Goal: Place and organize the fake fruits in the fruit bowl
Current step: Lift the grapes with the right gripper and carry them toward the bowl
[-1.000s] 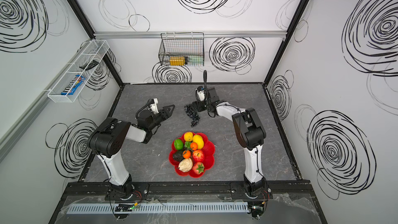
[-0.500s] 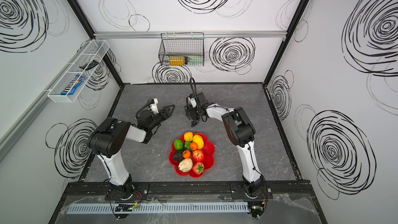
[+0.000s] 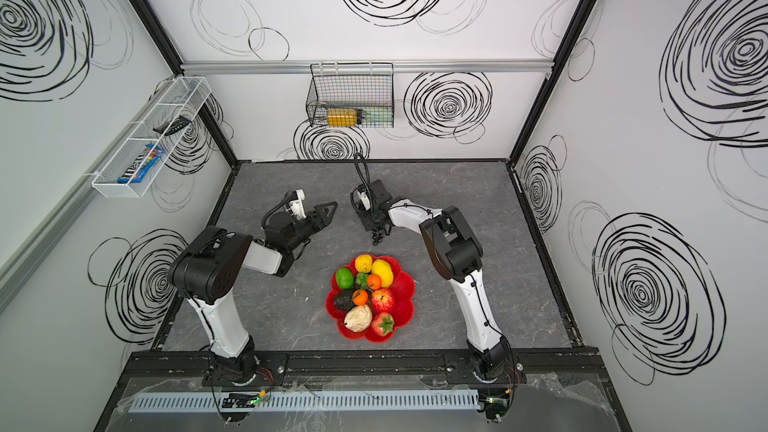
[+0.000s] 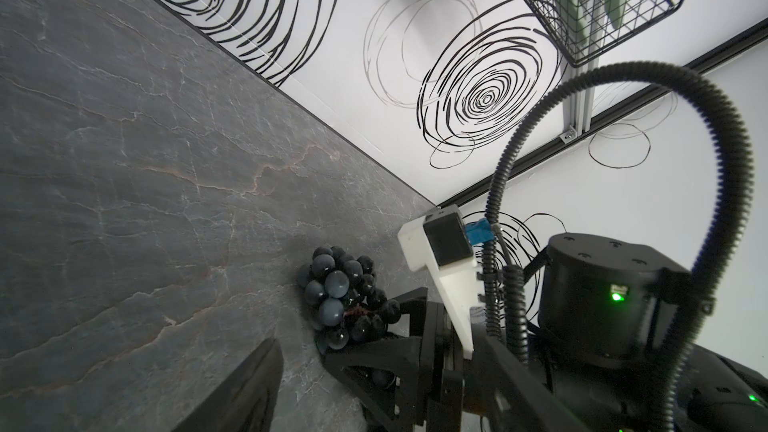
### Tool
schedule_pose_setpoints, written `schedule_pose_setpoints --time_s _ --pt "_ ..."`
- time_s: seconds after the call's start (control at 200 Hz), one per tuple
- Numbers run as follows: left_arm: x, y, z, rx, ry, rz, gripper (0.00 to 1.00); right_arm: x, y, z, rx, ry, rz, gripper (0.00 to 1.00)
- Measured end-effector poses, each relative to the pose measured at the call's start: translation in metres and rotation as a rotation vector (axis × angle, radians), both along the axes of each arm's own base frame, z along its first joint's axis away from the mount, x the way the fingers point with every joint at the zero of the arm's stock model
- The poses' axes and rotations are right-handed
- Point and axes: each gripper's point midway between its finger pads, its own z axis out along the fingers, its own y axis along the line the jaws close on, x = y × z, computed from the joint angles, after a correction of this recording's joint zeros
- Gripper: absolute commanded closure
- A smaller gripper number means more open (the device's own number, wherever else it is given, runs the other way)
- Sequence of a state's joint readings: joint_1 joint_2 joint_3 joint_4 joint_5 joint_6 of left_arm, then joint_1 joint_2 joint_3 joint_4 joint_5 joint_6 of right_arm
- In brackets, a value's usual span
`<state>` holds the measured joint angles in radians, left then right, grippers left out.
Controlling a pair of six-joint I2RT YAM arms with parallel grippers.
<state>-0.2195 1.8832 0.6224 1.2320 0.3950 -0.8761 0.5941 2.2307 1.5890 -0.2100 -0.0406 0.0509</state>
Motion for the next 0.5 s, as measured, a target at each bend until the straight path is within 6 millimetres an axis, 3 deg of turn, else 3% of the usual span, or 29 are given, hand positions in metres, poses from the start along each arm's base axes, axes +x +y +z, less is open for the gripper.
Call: schedule_pose_setpoints --time_s 0.265,0.5 --pt "0.0 0.0 0.0 -0.001 -0.001 0.0 0.22 -0.018 -0.016 0.013 0.093 0.024 0.012 0.54" --pt "0.0 0.0 0.001 -0.003 -0.004 -0.002 0.23 -0.007 -0.029 0.071 0.256 -0.06 0.012 0.56"
